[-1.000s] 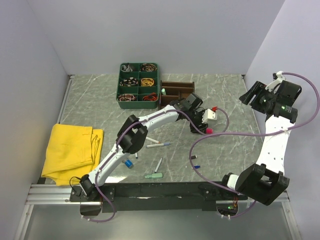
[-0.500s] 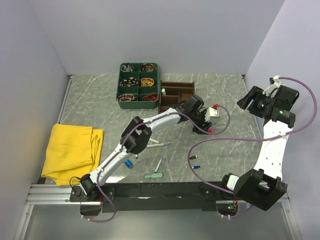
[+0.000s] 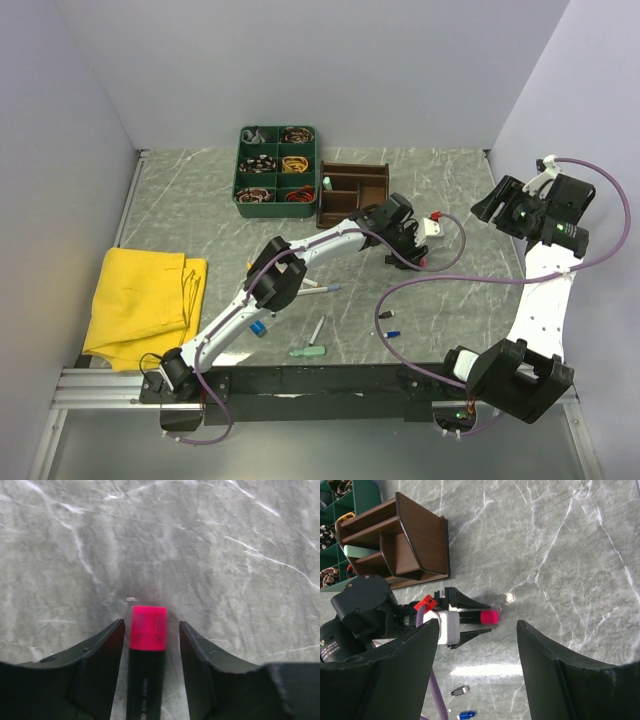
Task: Sort the stationery into containers
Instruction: Pick up the pen from the center of the board.
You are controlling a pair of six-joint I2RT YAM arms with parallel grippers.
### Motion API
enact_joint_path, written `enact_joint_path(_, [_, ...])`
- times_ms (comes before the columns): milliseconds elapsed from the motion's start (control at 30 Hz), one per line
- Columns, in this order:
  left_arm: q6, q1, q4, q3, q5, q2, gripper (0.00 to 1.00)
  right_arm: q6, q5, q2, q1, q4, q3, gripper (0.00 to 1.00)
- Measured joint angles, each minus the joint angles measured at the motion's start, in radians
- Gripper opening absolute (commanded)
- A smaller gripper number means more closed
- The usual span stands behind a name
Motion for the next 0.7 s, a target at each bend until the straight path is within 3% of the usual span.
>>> enact_joint_path(233, [-0.018,-0.005,-0.018,-0.006,0.000,0.000,0.49,0.000,-0.002,0.000,0.000,0.003,-0.014,0.71])
enact_joint_path(467, [-0.047,-0.008,0.005,-0.010,-0.025,0.000,0.13,0.000,-0.002,0.000,0.000,0.003,-0.014,0.71])
enact_joint_path(633, [-0.096,0.011,0.013,-0.026,0.043,-0.005,0.06,0.001,0.001,0.000,0.000,-0.011,-0.003,0.71])
enact_joint_path(700, [-0.162,0.033,0.069,-0.126,0.100,-0.057,0.04,0.003,0.000,0.000,0.000,-0.018,0.014,0.71])
